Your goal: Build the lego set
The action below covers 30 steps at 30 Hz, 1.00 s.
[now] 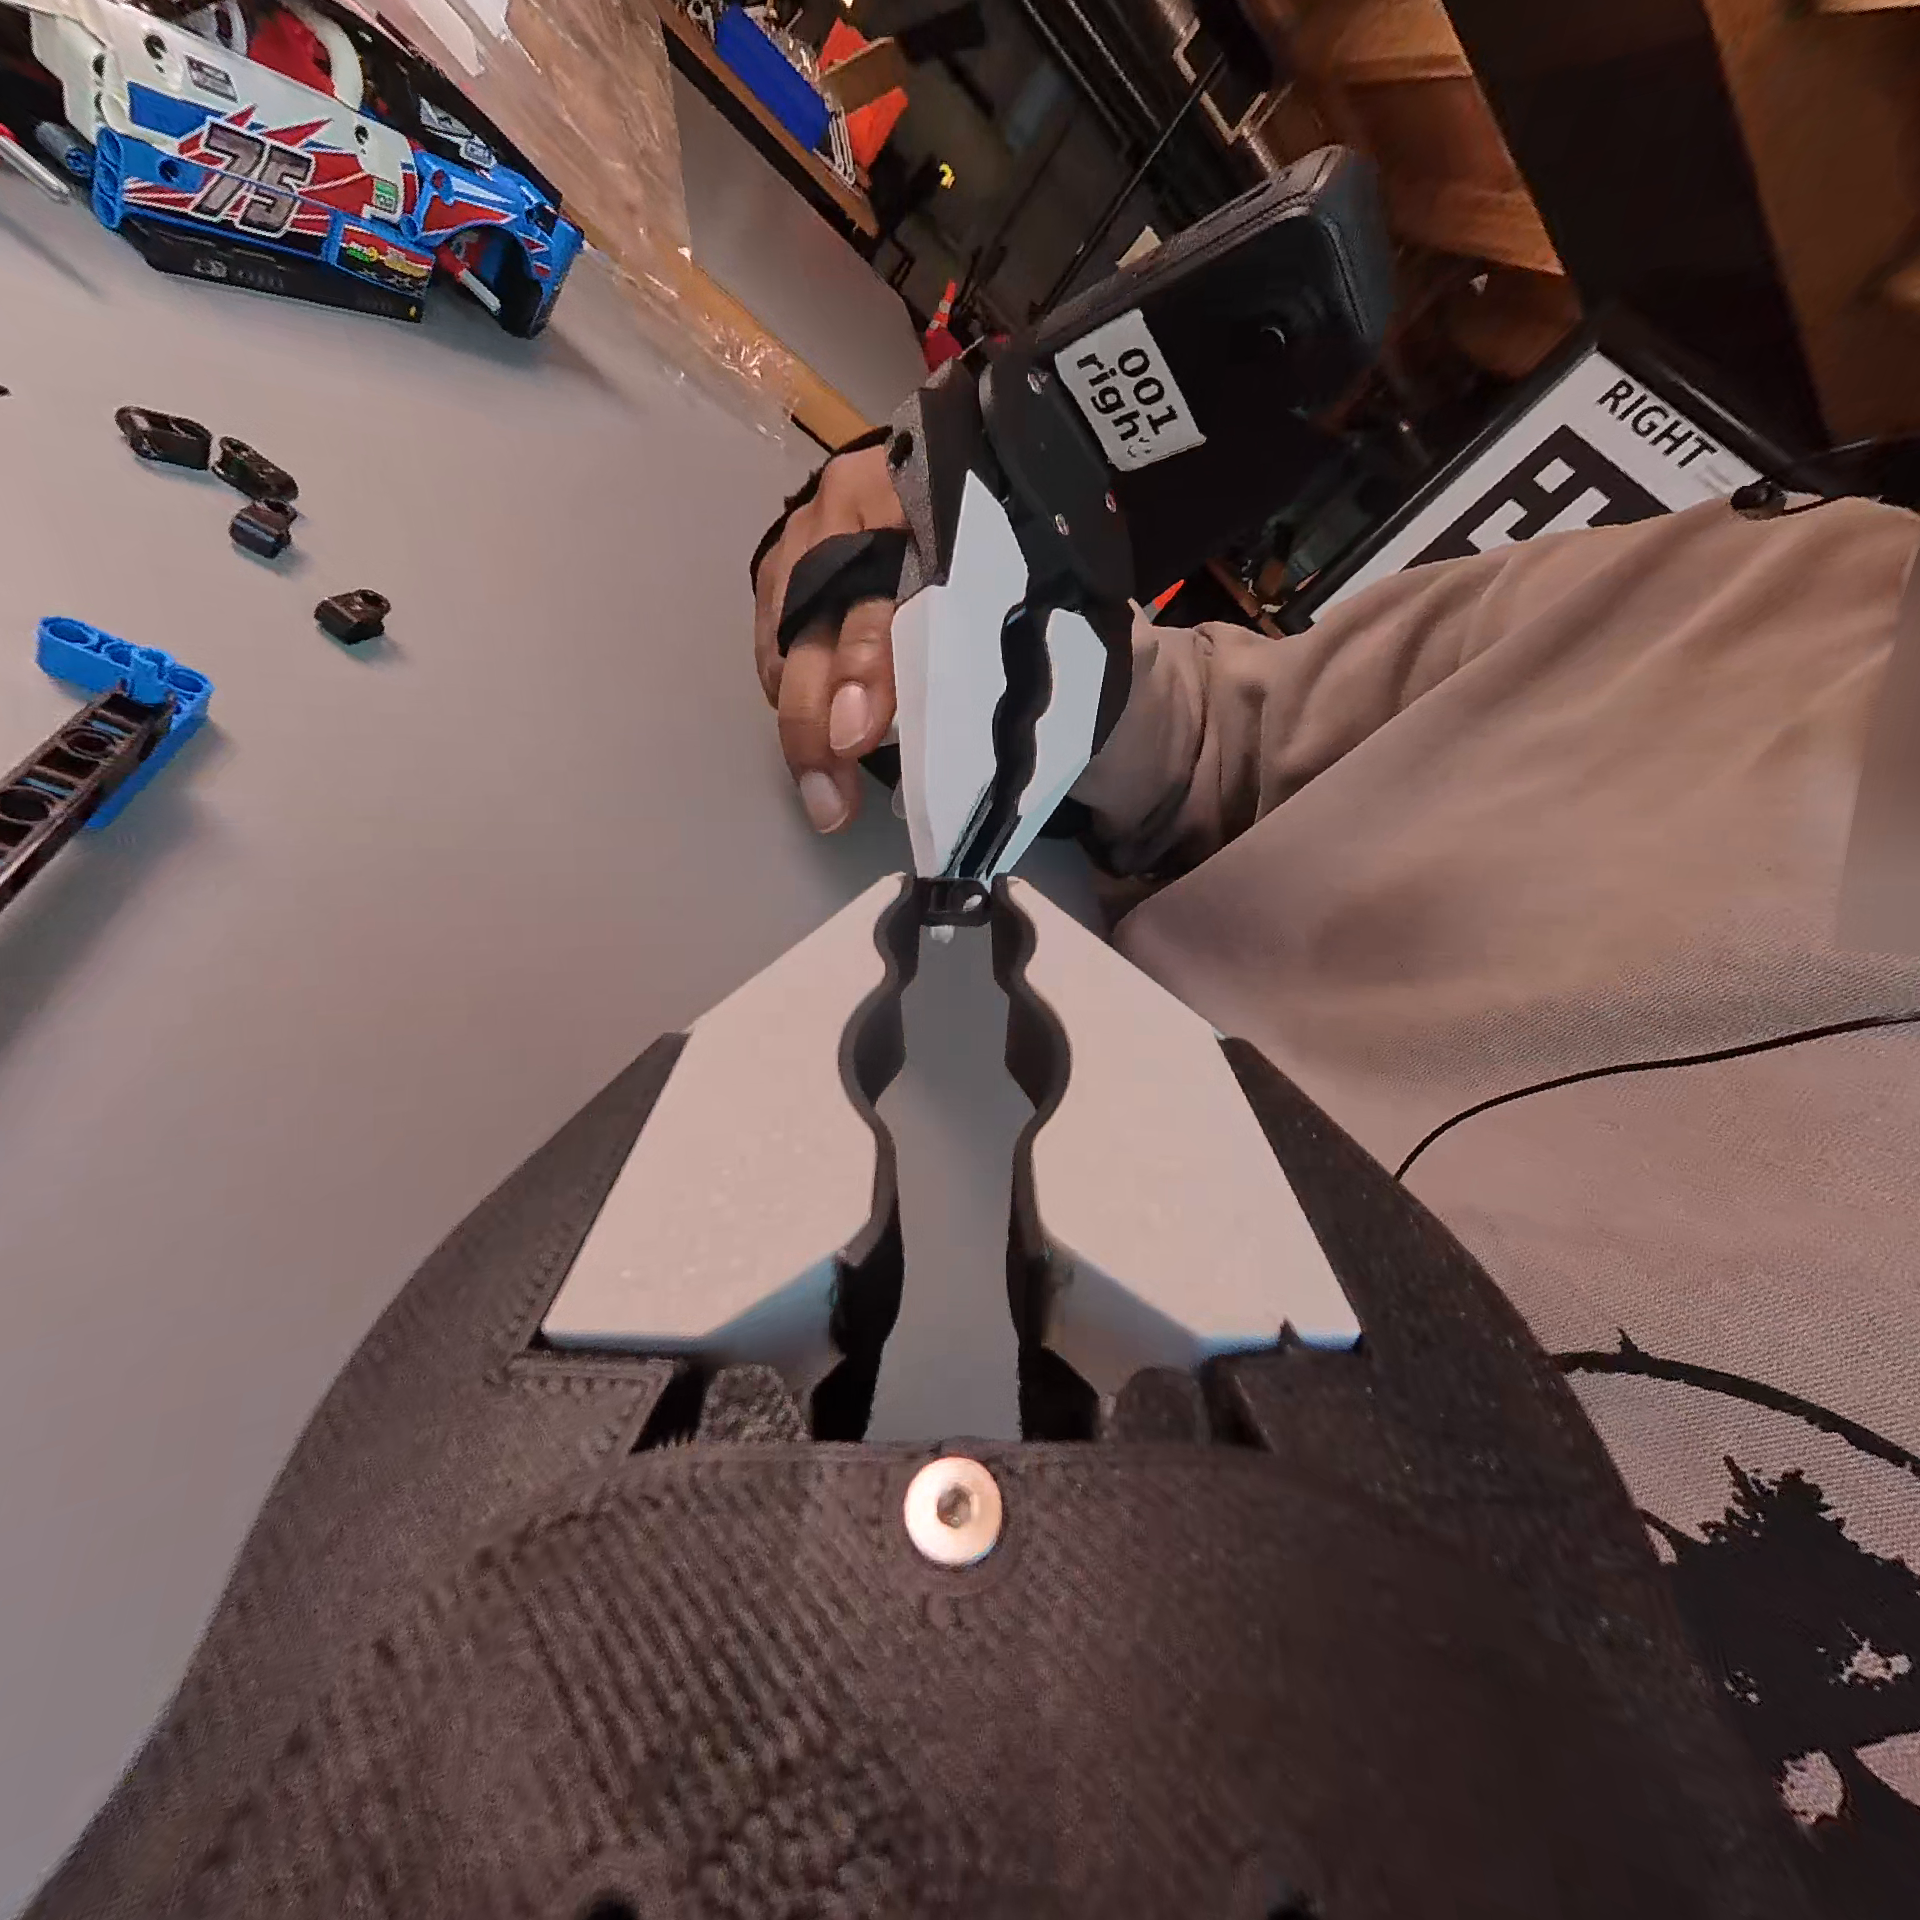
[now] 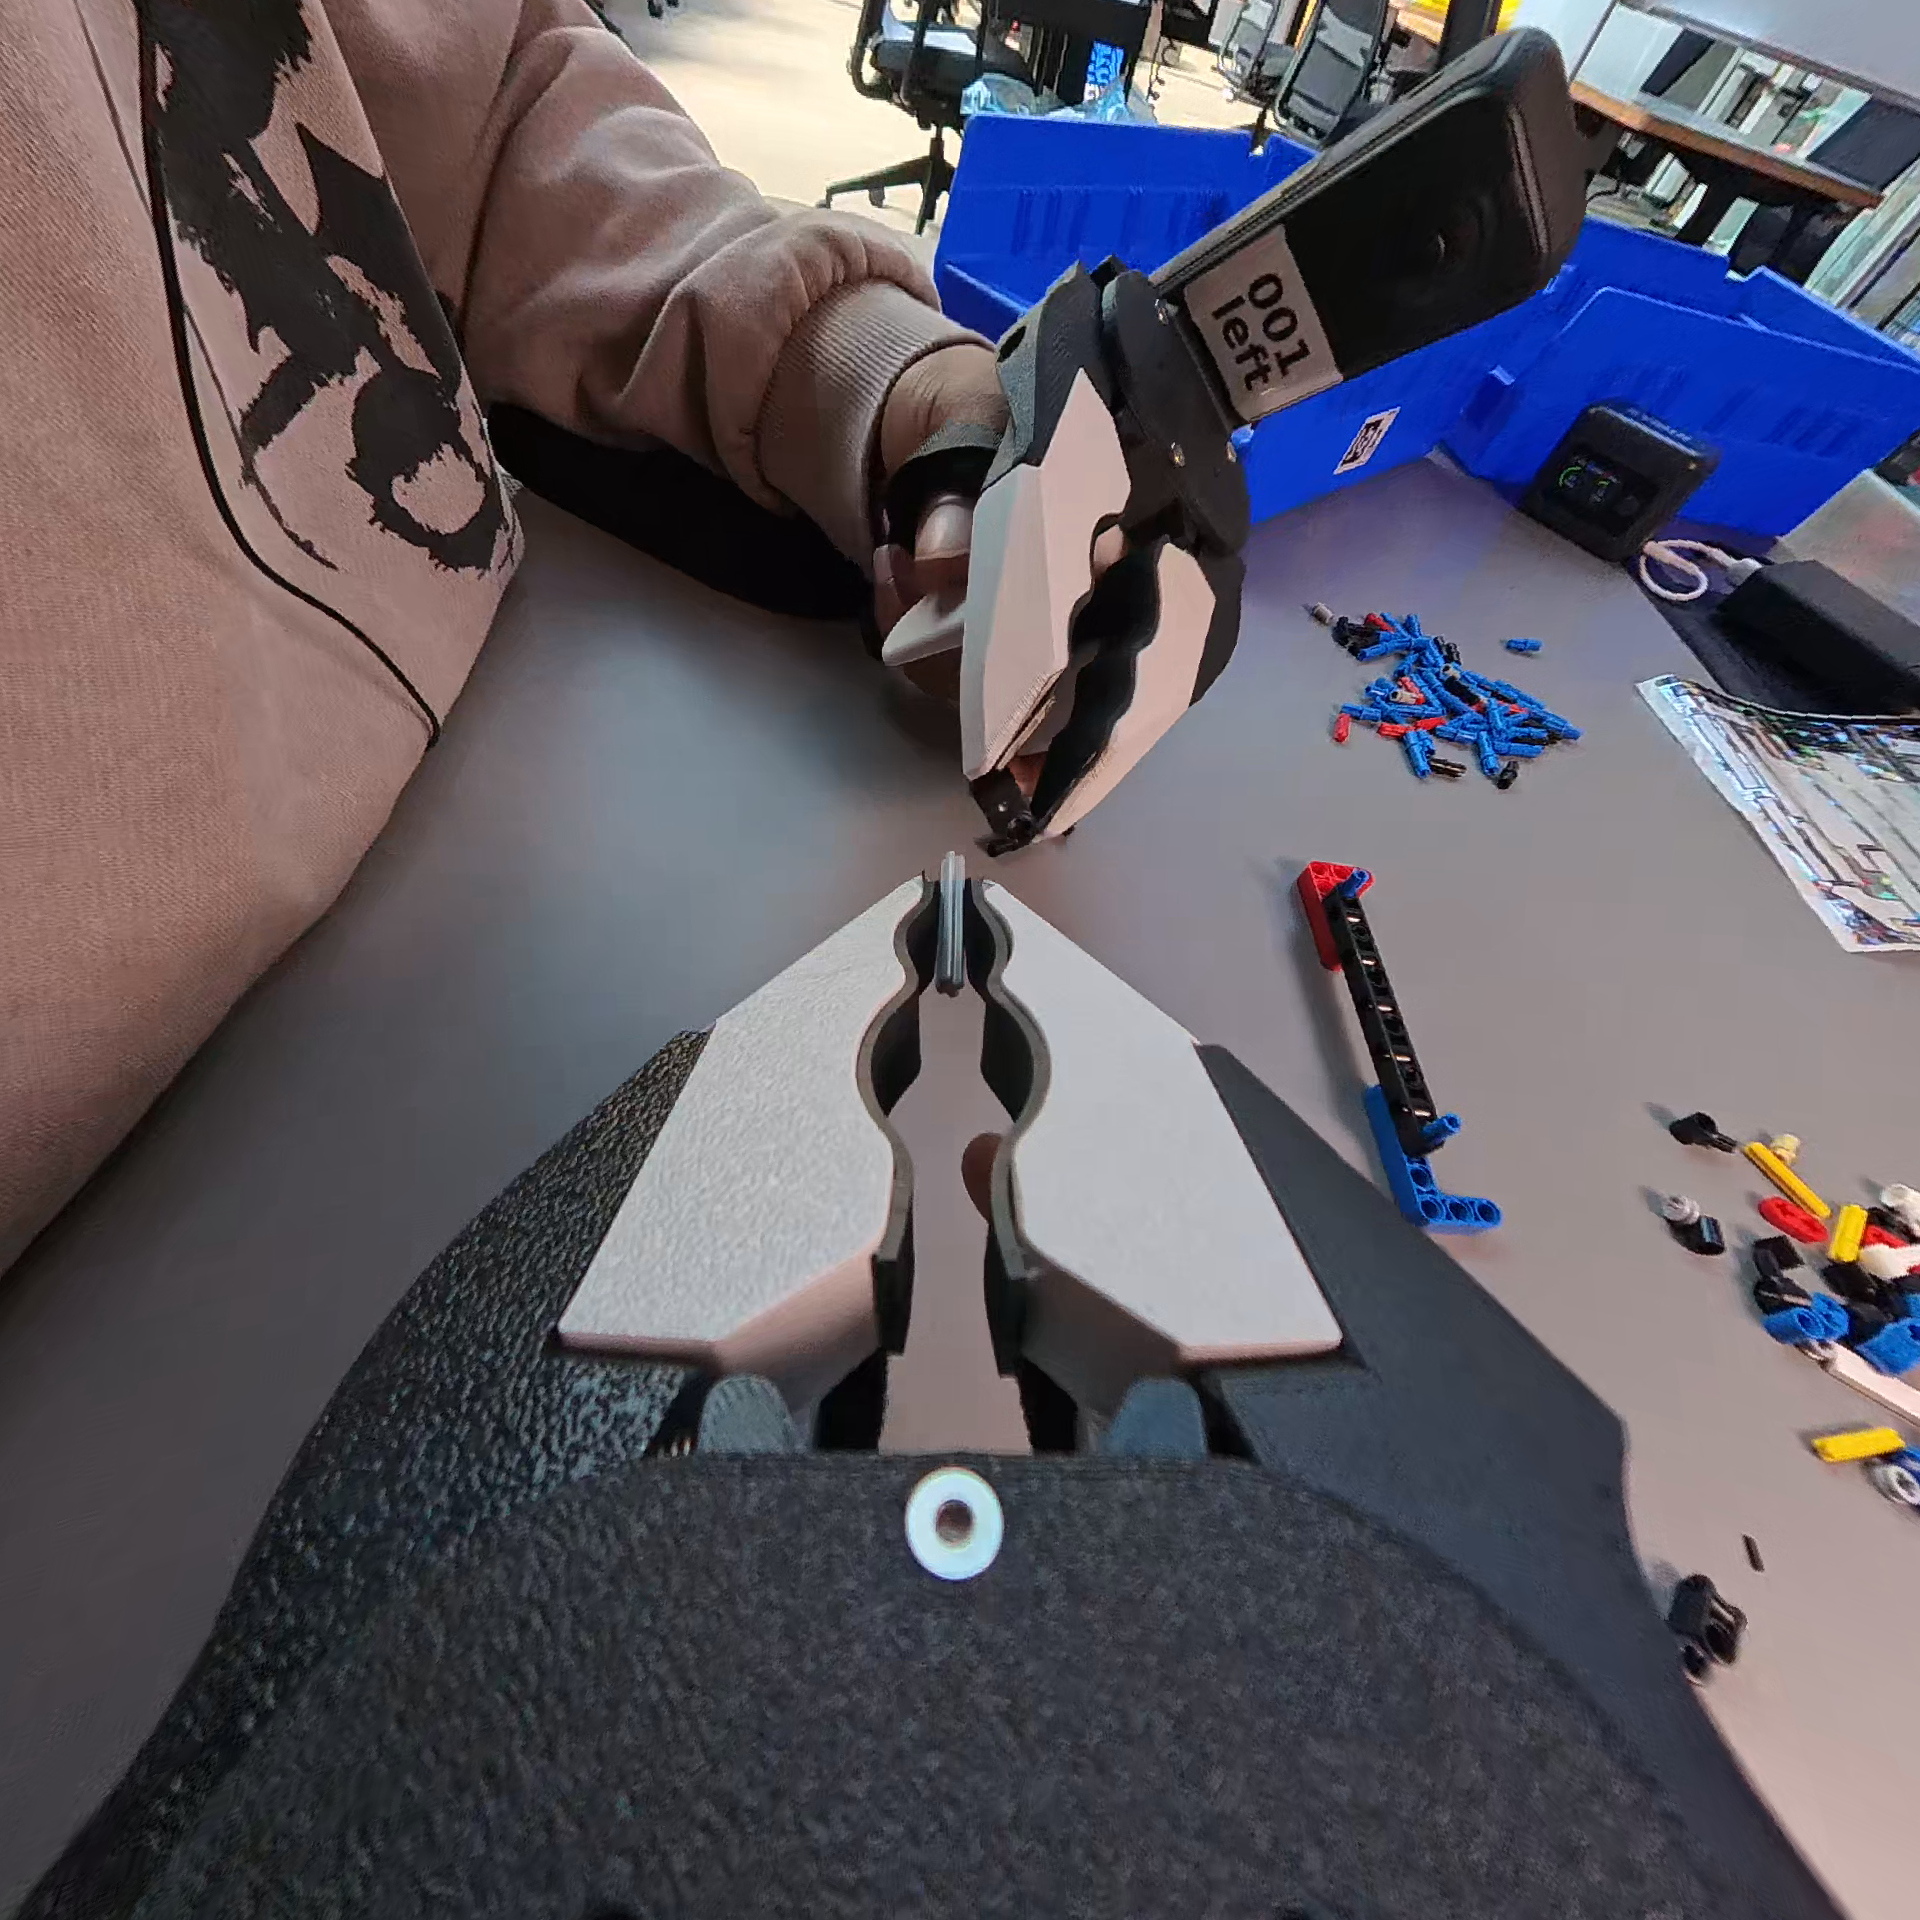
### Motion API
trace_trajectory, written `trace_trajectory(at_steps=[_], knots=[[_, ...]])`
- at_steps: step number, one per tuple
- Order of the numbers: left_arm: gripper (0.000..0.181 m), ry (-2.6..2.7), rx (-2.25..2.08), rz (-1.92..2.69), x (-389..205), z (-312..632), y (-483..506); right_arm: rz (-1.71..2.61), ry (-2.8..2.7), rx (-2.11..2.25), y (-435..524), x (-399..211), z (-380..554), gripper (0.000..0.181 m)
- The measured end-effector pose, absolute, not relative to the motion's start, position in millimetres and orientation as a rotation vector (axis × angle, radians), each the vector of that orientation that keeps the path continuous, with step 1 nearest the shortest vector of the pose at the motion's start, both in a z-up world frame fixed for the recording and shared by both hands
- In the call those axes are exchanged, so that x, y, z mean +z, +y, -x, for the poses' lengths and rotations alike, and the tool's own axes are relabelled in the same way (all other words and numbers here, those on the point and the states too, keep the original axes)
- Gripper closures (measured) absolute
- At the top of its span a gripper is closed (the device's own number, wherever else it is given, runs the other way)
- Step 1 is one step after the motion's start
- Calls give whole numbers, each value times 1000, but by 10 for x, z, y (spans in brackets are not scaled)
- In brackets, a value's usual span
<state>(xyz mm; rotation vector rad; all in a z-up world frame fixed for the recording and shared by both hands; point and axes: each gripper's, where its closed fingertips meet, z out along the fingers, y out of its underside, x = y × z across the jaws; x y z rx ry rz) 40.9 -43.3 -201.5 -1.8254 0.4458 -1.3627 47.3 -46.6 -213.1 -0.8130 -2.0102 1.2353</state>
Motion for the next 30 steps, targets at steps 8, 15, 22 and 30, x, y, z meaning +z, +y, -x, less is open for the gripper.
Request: trace_trajectory(at_steps=[8,15,22,30], knots=[[169,500,-1289,1808,-1991,-455,-446,857,-1947,1335,-501,-2059,-416,179],[168,597,-1142,1791,-1953,-483,-481,904,-1918,1474,-546,-2000,-433,179],[170,621,-1084,1799,-1960,-513,-492,943,-1823,1612,-532,-1860,-409,179],[170,625,-1083,1762,-1900,-529,-504,946,-1803,1678,-544,-1808,-430,179]])
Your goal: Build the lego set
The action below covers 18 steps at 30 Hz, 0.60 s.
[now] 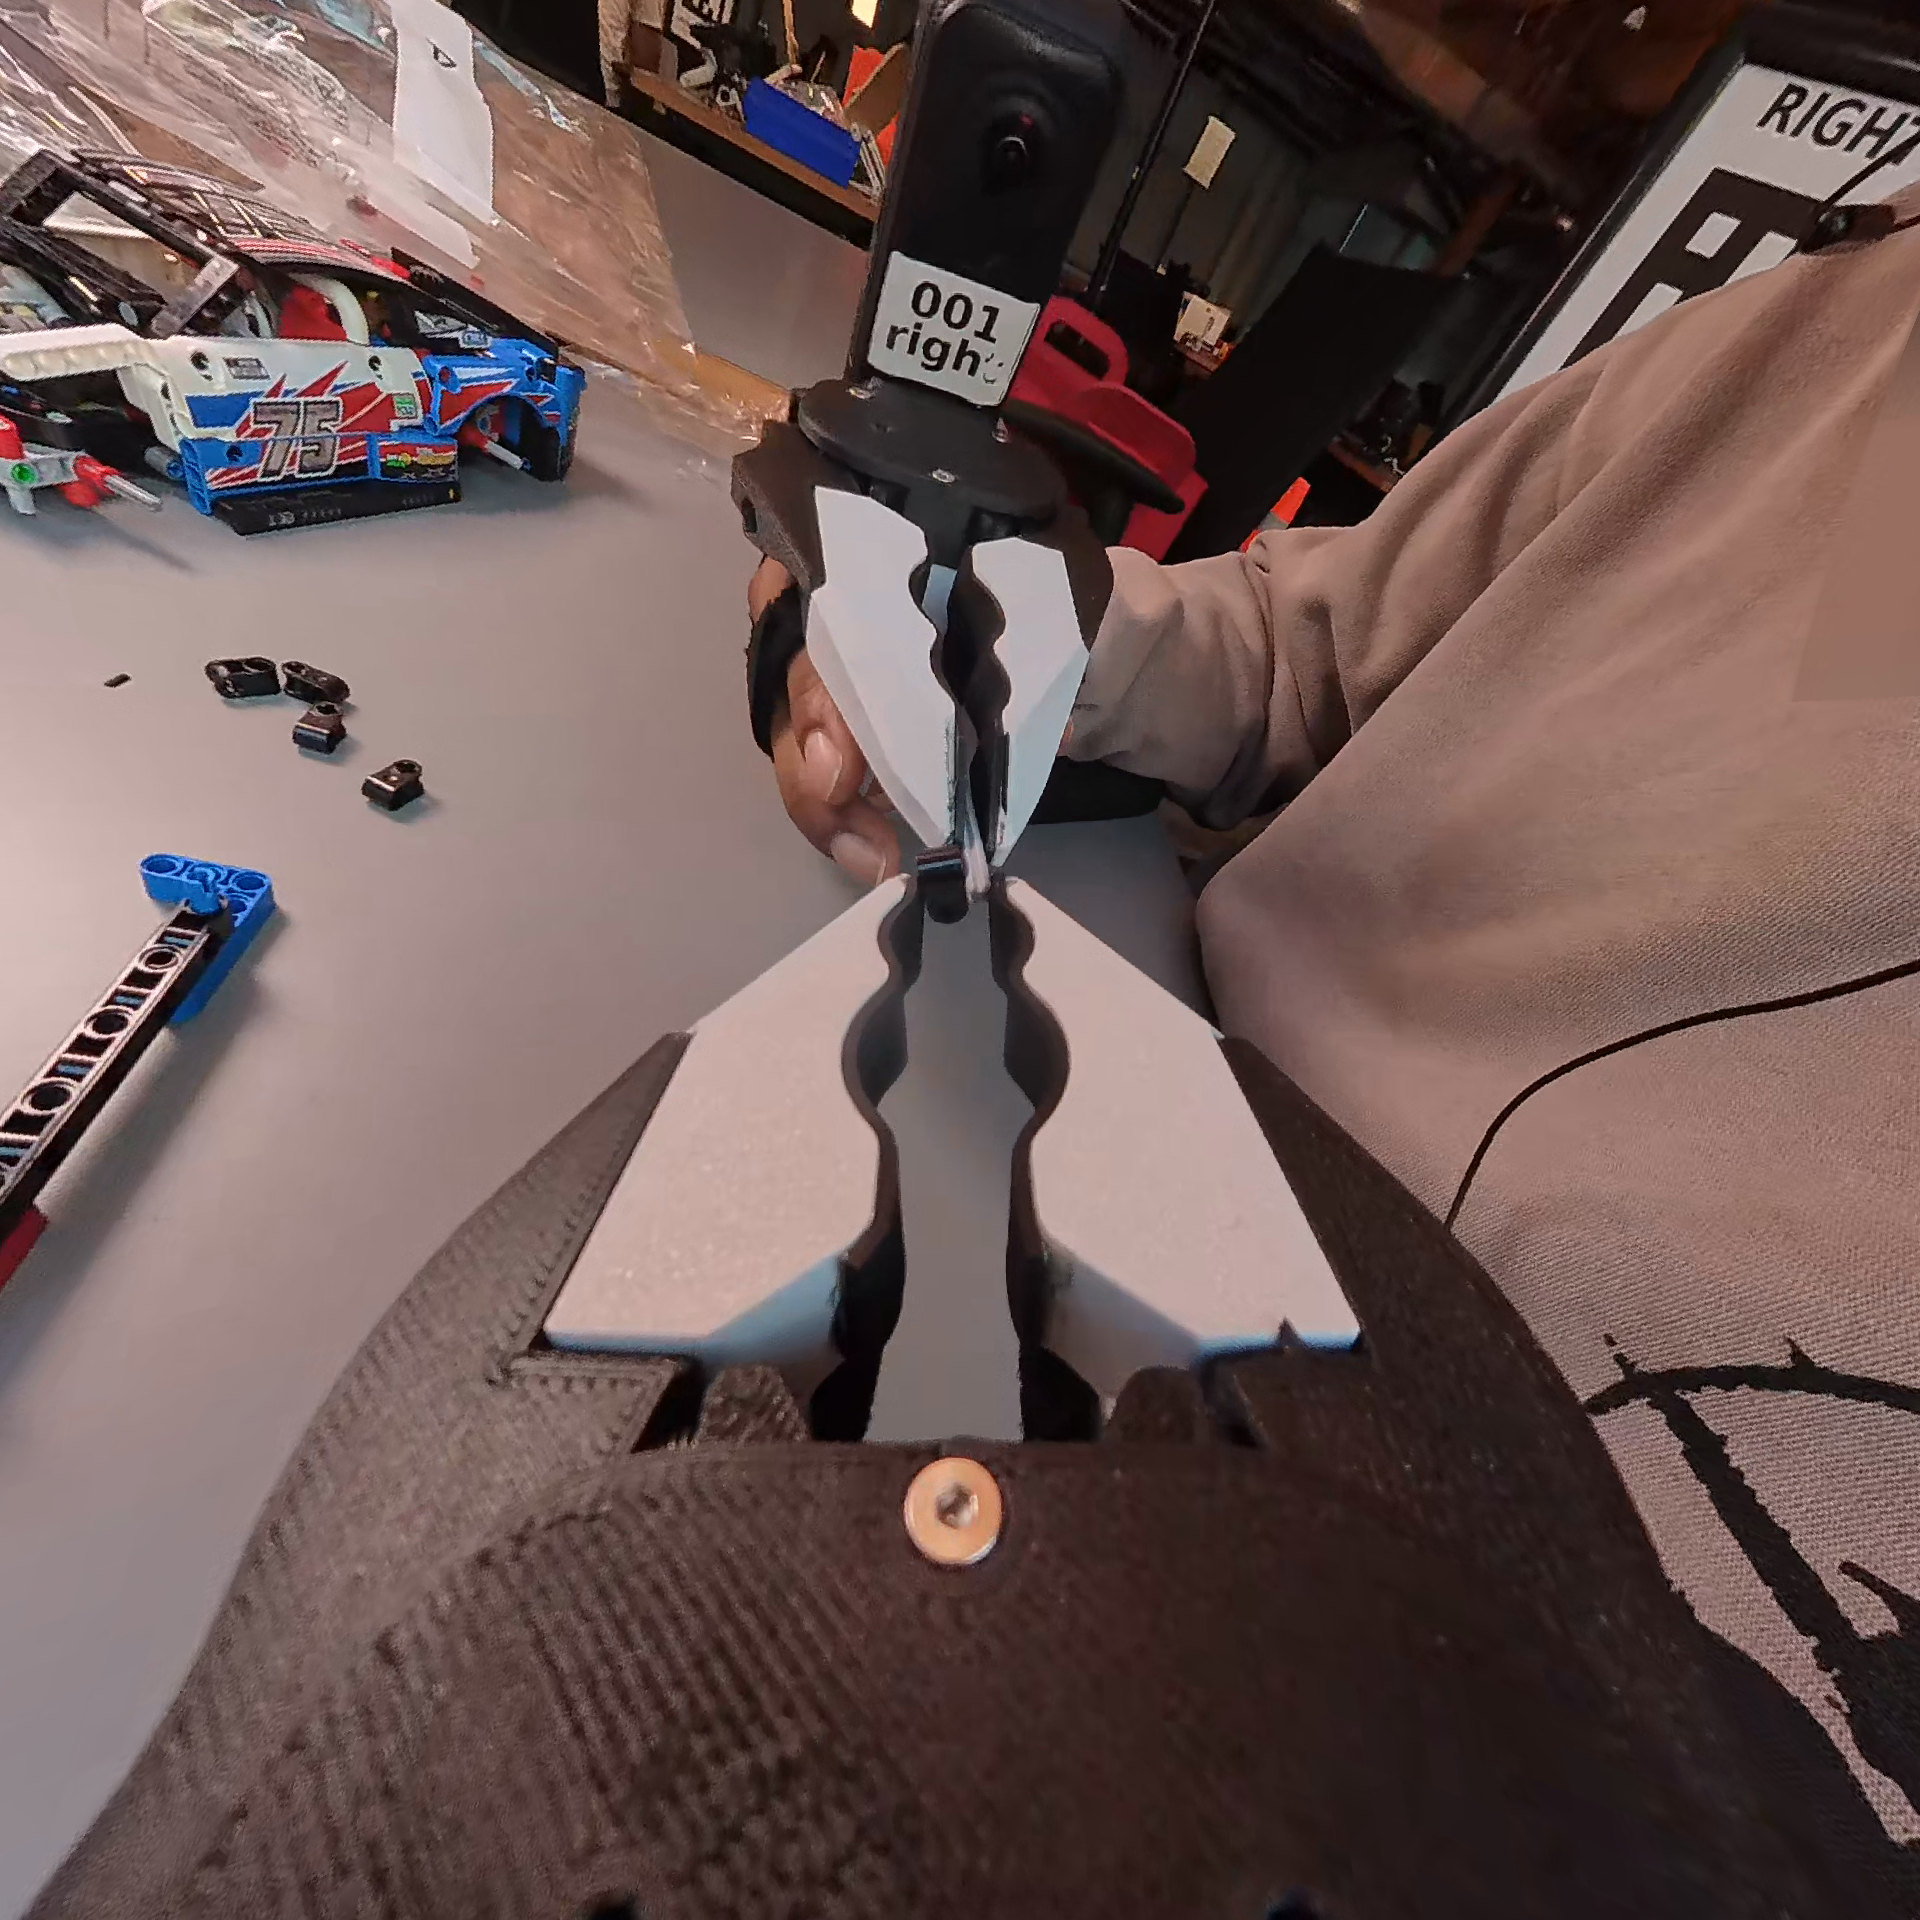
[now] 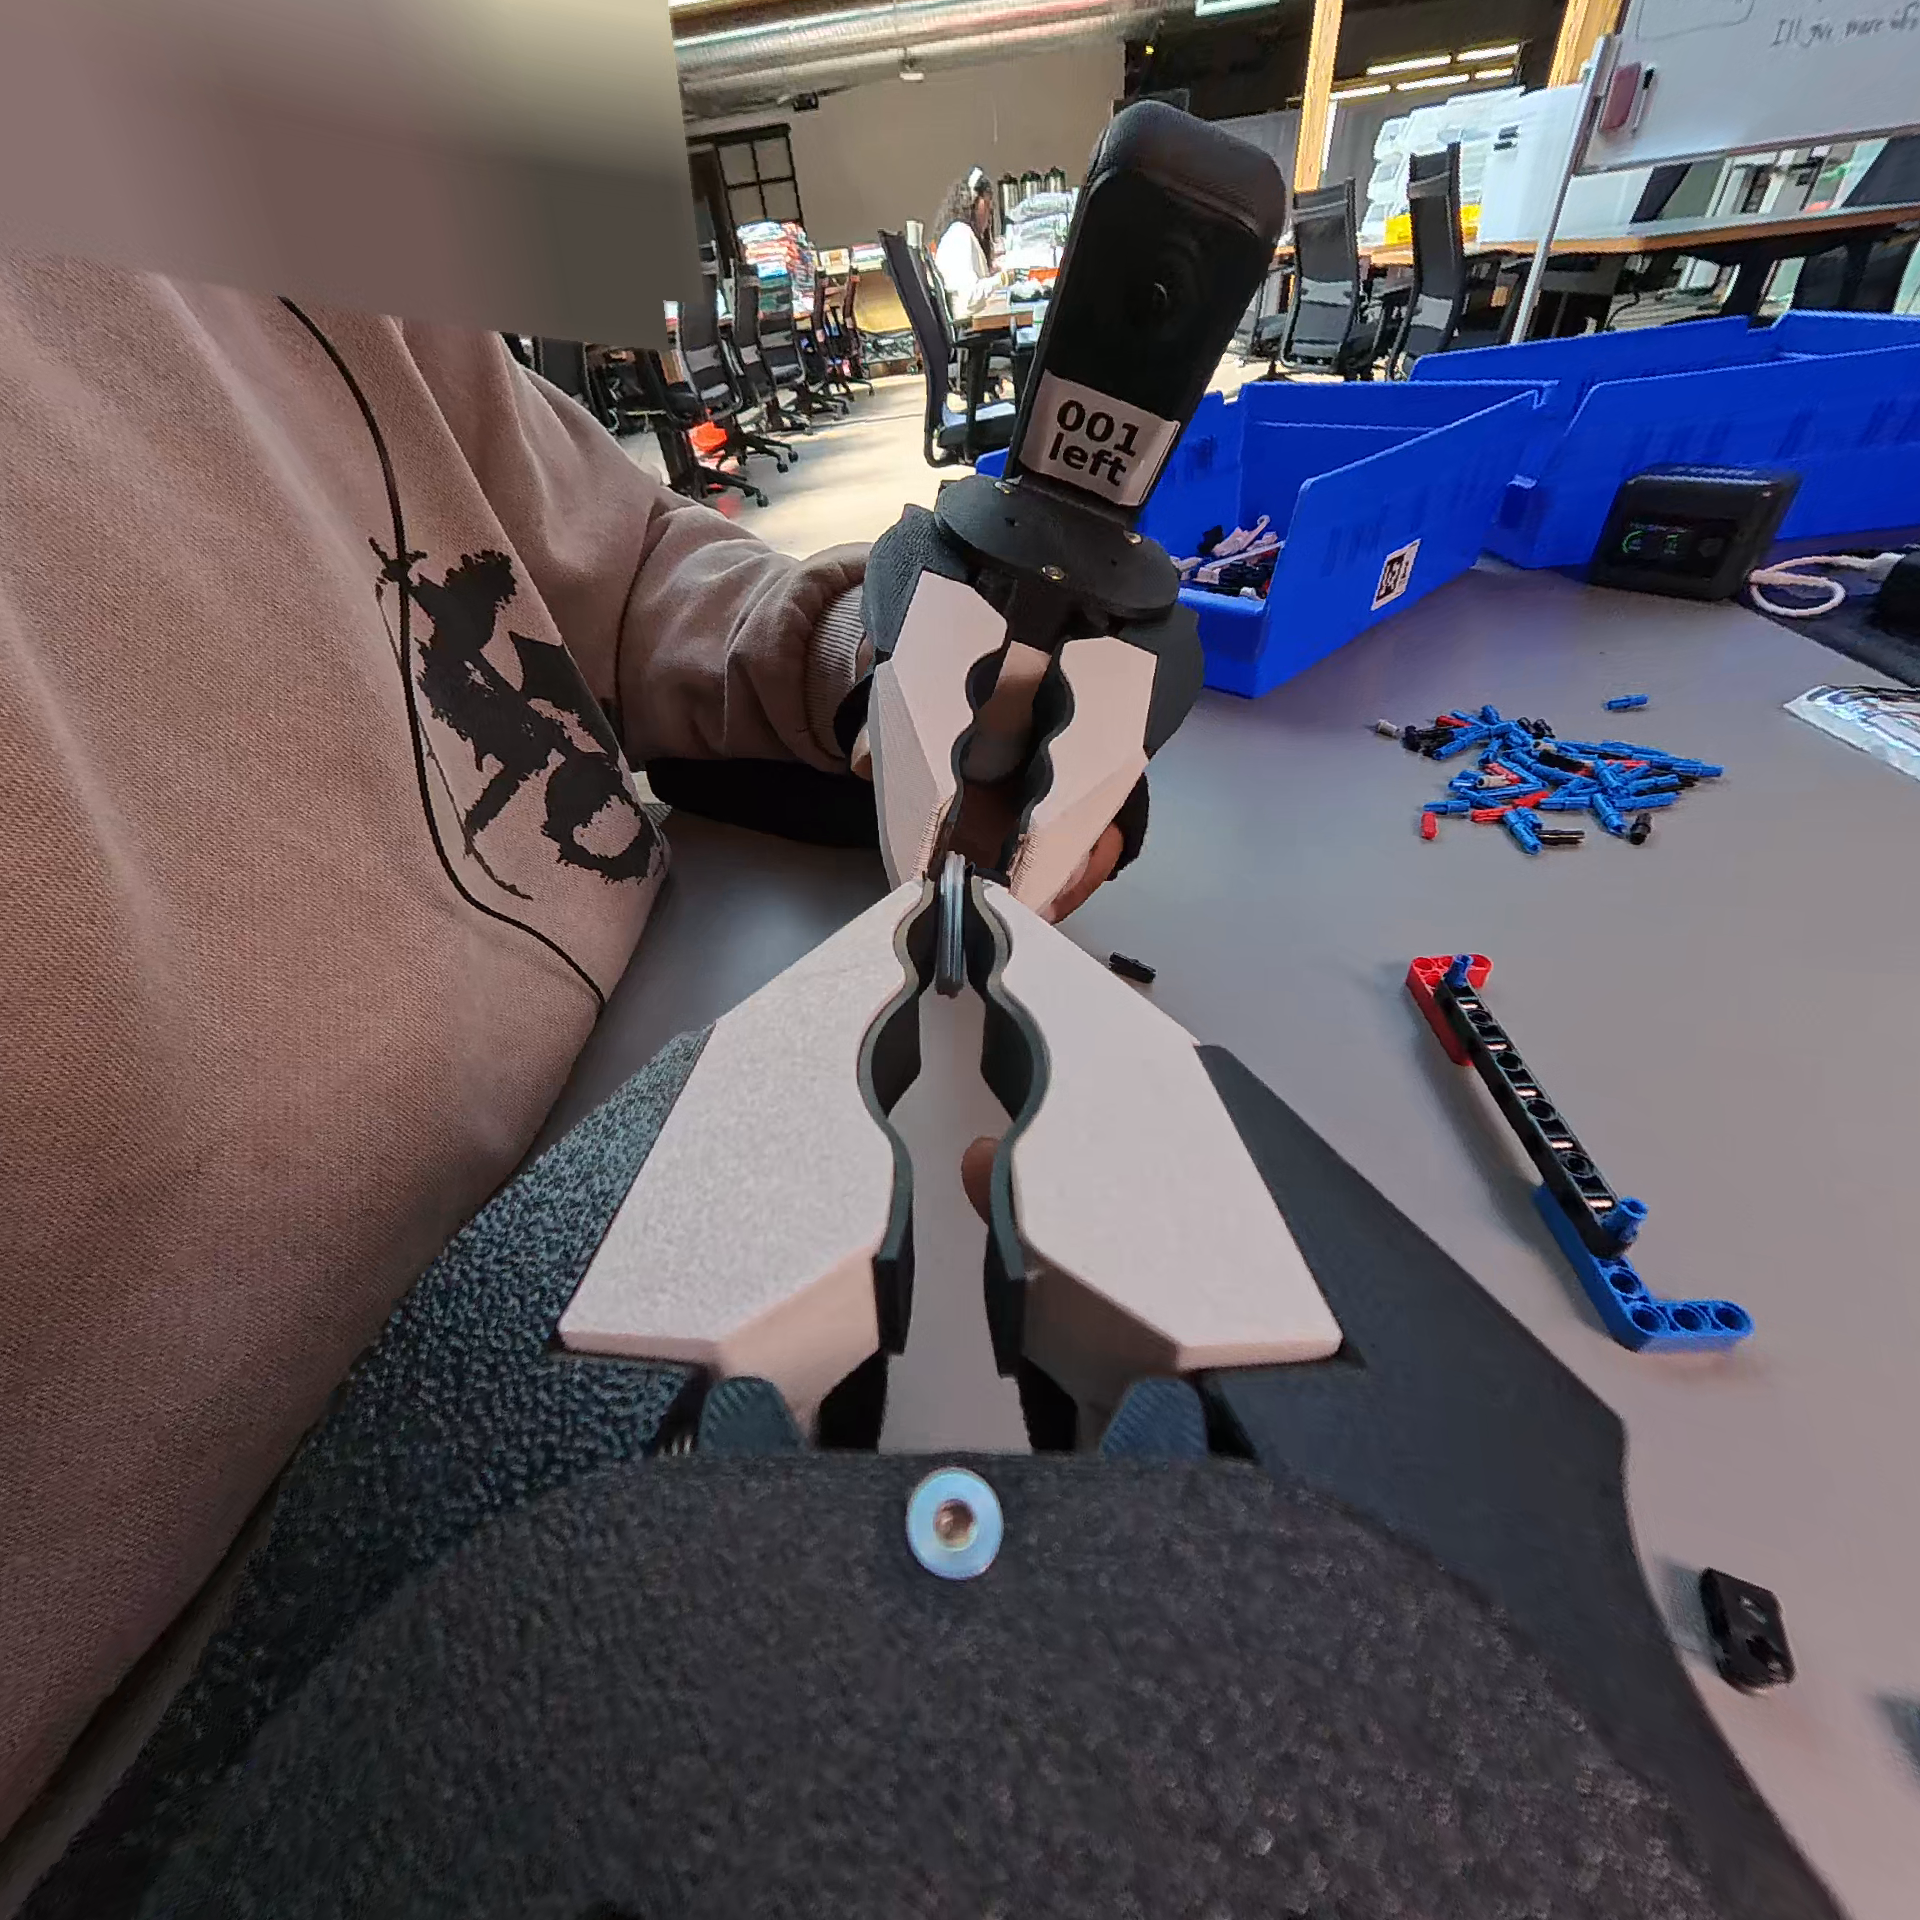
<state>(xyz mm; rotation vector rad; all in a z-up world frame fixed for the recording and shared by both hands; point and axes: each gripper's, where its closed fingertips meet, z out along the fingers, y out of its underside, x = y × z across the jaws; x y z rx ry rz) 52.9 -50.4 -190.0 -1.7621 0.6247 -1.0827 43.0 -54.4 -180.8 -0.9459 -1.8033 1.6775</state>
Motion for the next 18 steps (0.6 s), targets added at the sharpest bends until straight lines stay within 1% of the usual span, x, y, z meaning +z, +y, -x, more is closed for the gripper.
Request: trace_trajectory(at_steps=[7,13,18], knots=[[169,534,-1069,1666,-1754,-466,-435,1102,-1678,1884,-491,-1697,-372,179],[170,469,-966,1573,-1606,-375,-352,1309,-1445,2211,-409,-1566,-294,179],[170,459,-936,1518,-1505,-369,-339,1311,-1309,2403,-382,-1461,-293,179]])
